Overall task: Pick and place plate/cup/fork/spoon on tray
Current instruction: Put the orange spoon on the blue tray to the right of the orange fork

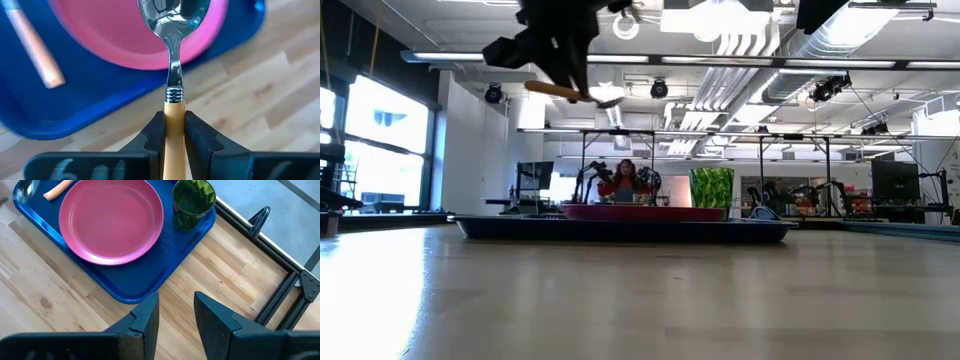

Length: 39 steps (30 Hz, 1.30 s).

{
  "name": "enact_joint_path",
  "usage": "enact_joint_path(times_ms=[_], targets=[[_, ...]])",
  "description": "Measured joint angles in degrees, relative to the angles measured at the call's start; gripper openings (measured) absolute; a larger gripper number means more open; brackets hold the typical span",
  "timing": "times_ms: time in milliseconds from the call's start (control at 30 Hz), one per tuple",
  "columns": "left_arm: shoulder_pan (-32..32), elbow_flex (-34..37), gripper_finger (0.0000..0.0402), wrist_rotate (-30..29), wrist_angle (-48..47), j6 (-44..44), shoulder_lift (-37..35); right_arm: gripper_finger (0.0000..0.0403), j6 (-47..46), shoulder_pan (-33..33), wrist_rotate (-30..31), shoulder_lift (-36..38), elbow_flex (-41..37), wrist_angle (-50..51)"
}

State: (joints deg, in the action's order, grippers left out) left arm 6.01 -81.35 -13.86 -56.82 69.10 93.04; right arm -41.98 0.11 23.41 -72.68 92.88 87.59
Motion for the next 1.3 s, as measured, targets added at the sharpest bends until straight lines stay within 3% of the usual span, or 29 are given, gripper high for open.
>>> enact_joint_path(times_ms=[233, 500, 1000, 1133, 1300], targets=[[-4.52, 11.66, 0.0041, -0.46, 1.95, 6.20, -8.16, 0.0114, 0.35, 0.01, 0.01, -0.01, 0.01, -0.12], [-11.04, 22.02, 0.0042, -1.70, 7.89, 8.78, -11.37, 0.0114, 1.95, -0.01, 0.01, 0.01, 0.00, -0.55], [-28.87, 29.22, 0.0044, 5.52, 13.83, -8.16, -11.41, 0.0114, -2.20, -0.04, 0.01, 0.01, 0.00, -2.27], [-32.48, 33.51, 0.0044, 9.09, 19.58, -9.70, -11.37, 0.0114, -4.68, -0.04, 0.02, -0.01, 0.00, -2.27], [-35.04, 36.67, 0.0044, 9.40, 21.47, -9.86, -11.37, 0.0114, -7.29, -0.14, 0.15, 0.01, 0.00, -2.27]])
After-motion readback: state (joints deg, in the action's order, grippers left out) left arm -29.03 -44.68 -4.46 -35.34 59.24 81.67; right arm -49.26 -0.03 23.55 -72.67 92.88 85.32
